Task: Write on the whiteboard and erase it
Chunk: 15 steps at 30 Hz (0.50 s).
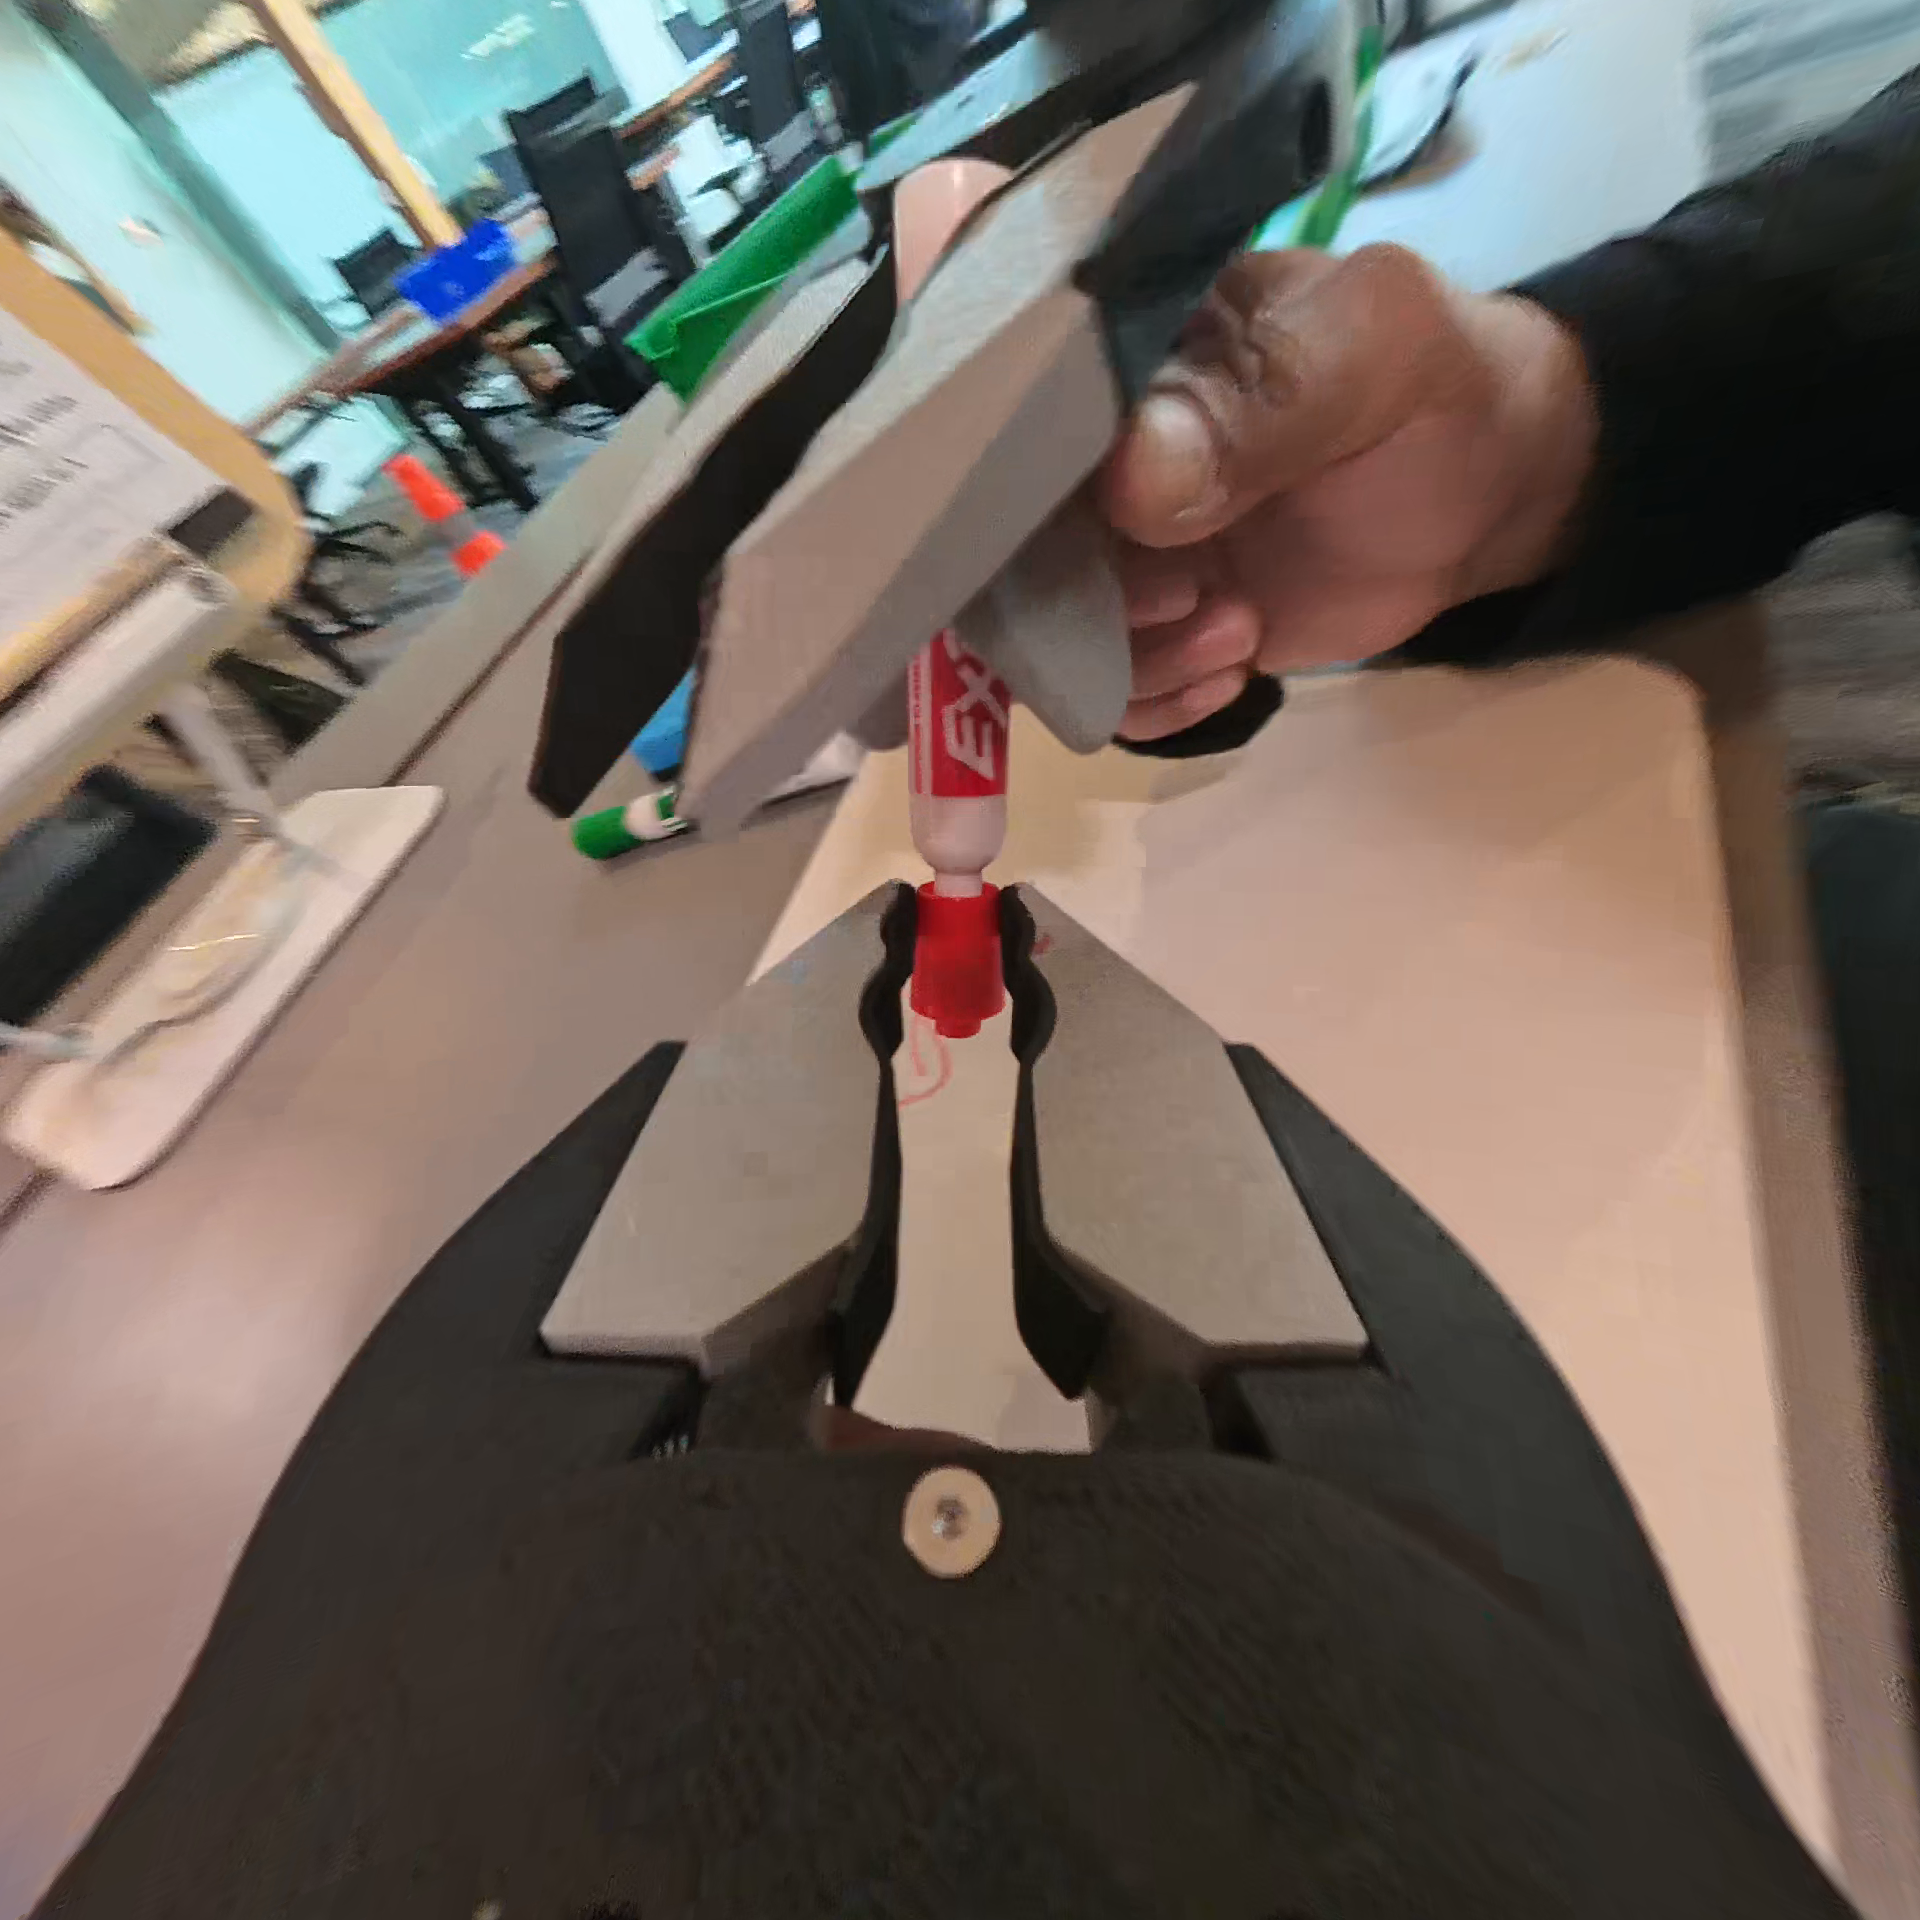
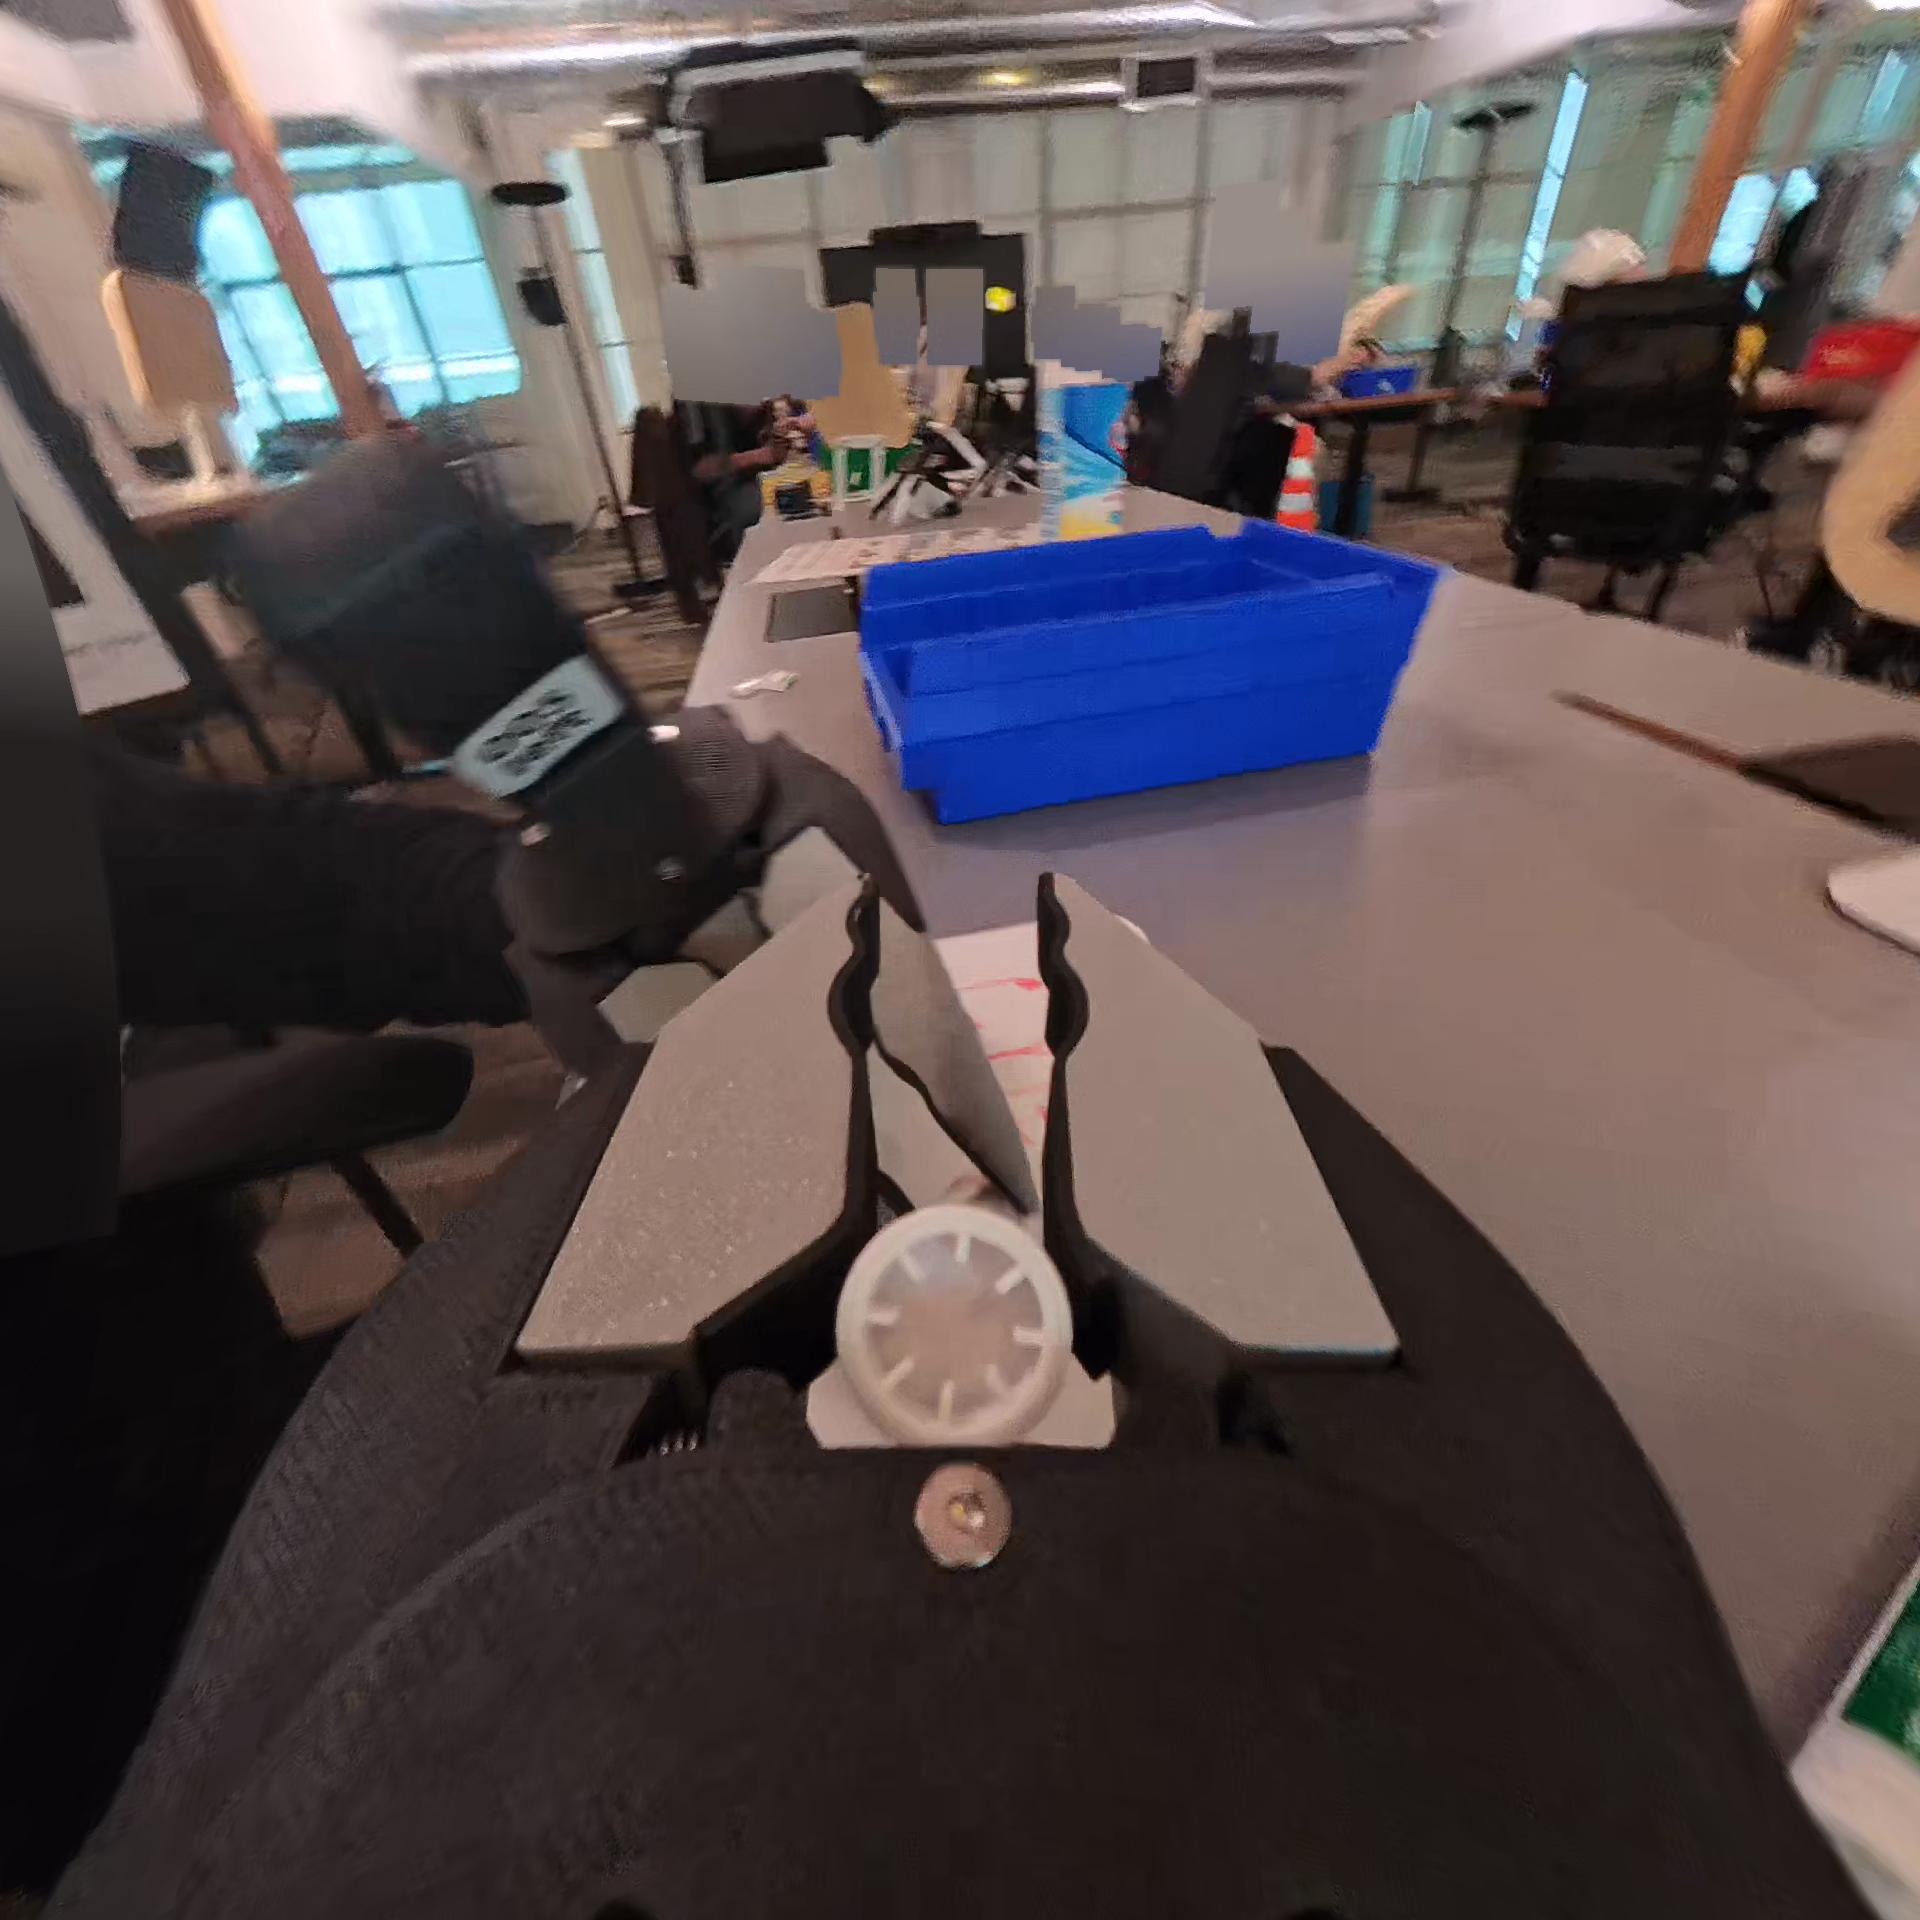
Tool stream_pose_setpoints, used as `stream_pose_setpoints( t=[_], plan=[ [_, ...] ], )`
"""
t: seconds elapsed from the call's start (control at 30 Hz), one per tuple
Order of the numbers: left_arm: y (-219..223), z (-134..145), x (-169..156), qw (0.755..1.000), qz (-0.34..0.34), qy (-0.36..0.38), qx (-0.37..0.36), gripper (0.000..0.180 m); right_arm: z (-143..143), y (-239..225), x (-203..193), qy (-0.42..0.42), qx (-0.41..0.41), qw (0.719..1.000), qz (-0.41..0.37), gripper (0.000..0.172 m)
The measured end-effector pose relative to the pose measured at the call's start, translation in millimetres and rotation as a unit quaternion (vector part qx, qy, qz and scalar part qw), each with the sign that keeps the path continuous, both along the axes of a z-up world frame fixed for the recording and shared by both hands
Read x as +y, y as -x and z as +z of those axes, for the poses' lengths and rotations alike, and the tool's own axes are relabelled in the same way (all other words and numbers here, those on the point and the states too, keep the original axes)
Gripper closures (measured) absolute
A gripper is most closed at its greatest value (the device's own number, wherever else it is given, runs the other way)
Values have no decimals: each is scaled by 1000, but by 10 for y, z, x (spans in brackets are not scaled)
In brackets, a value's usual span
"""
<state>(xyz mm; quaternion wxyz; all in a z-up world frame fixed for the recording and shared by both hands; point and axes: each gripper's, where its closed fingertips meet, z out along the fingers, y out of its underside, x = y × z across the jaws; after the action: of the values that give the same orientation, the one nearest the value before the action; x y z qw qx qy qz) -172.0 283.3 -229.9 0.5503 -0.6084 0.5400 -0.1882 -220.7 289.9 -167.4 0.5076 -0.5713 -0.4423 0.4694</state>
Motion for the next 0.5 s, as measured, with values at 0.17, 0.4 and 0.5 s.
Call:
stream_pose_setpoints(
  t=[0.17,0.4,0.5],
  plan=[
    [19,-76,116,995,43,-75,58,167,-97,-56,131,54,10,998,-14,142],
    [115,-219,247,989,62,-79,106,167,-390,27,133,102,-57,993,-12,138],
    [147,-282,306,984,69,-90,134,166,-405,5,184,116,-53,992,-19,136]
  ],
)
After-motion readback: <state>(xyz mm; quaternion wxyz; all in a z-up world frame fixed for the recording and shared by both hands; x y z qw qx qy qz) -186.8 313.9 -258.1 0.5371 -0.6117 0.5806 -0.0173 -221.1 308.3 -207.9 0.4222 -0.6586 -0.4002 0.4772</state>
